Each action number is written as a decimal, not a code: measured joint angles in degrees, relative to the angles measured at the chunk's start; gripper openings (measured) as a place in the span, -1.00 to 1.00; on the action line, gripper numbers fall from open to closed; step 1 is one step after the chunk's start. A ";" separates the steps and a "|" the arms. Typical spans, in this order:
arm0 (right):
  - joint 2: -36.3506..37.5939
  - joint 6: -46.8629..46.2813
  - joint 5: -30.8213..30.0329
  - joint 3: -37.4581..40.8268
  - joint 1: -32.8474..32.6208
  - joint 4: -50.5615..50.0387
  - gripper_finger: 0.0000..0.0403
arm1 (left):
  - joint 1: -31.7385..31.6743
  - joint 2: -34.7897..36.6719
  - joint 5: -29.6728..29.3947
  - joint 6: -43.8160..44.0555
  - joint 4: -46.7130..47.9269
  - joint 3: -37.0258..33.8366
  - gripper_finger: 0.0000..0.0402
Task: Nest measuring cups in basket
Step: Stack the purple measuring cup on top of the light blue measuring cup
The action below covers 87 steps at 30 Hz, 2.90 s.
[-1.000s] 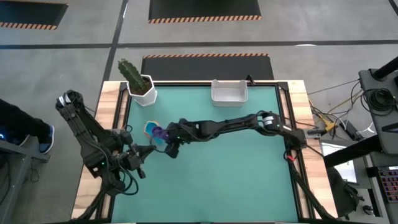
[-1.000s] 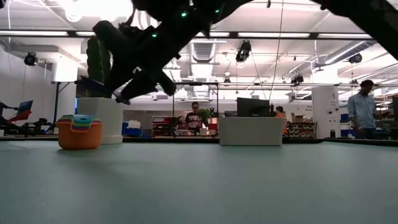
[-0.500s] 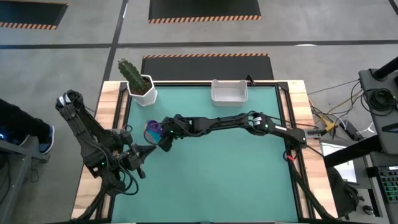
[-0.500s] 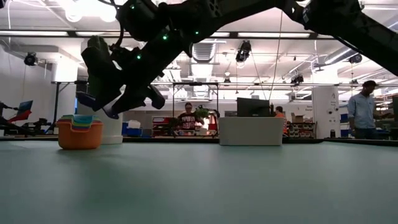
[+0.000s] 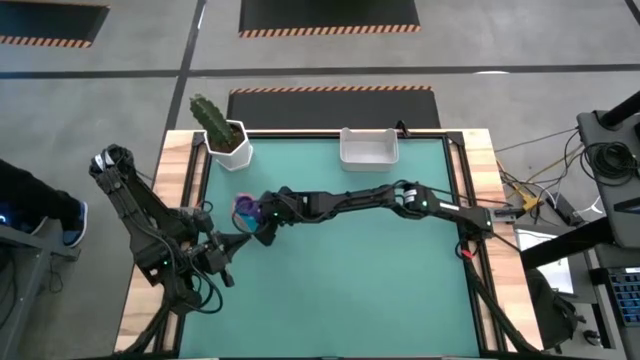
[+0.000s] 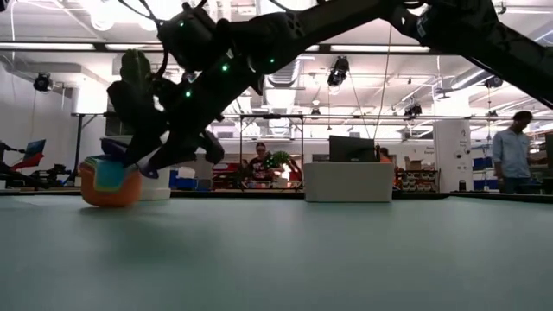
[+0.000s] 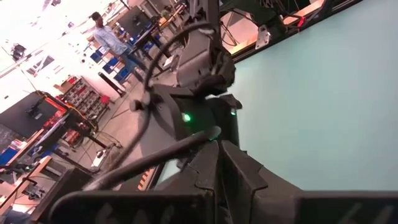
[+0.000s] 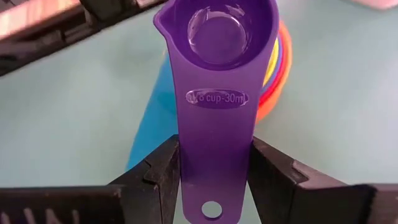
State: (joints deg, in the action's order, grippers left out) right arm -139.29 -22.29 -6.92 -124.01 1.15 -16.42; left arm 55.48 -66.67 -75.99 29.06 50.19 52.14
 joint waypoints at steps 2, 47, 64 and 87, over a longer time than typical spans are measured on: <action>-0.17 0.01 0.03 0.00 -0.01 -0.16 -0.28 | 0.00 0.00 0.02 0.00 0.00 0.00 -1.00; 14.50 23.40 -0.16 2.39 0.28 -24.65 -0.24 | -0.65 -5.53 36.42 49.59 17.50 -4.34 -1.00; 19.23 22.82 -0.14 35.77 3.59 28.75 -0.95 | -4.70 -12.33 31.94 57.07 10.11 -16.98 -1.00; 5.93 17.62 1.38 34.11 2.66 51.64 -0.96 | -5.01 -12.39 26.58 59.10 2.92 -20.81 -1.00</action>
State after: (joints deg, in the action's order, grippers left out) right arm -133.36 -4.67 -5.53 -89.90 3.81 35.21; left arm 50.47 -79.07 -49.40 88.15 53.12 31.33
